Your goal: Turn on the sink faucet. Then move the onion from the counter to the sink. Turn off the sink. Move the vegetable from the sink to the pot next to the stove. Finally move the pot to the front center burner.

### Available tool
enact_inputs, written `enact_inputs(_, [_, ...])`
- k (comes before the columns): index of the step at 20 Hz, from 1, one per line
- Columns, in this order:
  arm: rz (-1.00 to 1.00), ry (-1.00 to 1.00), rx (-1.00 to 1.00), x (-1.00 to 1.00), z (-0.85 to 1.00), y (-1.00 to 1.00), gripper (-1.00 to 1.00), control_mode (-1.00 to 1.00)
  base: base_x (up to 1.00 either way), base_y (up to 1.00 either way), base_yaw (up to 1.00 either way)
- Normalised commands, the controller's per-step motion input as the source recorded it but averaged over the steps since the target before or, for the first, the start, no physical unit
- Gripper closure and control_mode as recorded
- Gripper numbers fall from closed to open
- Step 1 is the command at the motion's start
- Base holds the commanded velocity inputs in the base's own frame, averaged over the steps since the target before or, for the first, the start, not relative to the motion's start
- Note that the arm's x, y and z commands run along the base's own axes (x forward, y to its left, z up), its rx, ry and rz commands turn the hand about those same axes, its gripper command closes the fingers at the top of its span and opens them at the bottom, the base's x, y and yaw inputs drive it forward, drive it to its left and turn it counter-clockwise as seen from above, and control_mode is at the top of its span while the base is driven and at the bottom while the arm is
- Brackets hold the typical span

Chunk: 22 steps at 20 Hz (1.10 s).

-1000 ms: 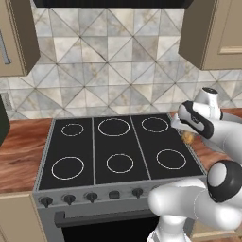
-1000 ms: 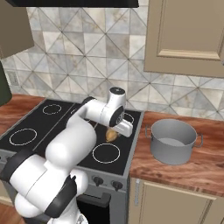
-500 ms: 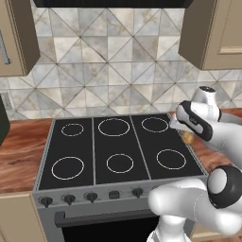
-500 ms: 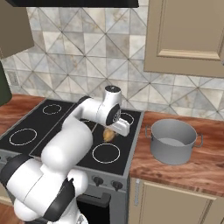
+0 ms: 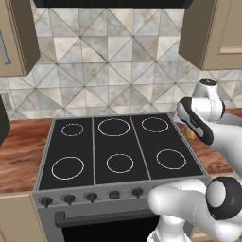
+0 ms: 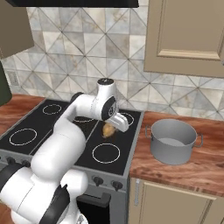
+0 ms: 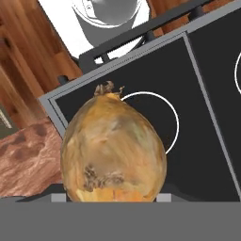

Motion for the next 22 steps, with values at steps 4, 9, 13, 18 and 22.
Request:
enact_inputs(4, [-0.17, 0.0, -0.01, -0.04, 0.4, -0.5, 1.0, -1.0, 0.0, 0.0, 0.0])
enact_inputs(9, [-0.13, -0.04, 0.0, -0.02, 0.26, -0.57, 1.0, -1.0, 0.0, 0.0, 0.0])
enact_inputs(13, [-0.08, -0.06, 0.0, -0.09, 0.12, -0.74, 1.0, -1.0, 0.0, 0.0, 0.0])
enact_inputs(18, [-0.04, -0.06, 0.0, -0.1, 0.0, -0.81, 1.0, -1.0, 0.0, 0.0, 0.0])
enact_inputs(22, [-0.02, -0.04, 0.05, -0.04, -0.07, -0.78, 1.0, -1.0, 0.0, 0.0, 0.0])
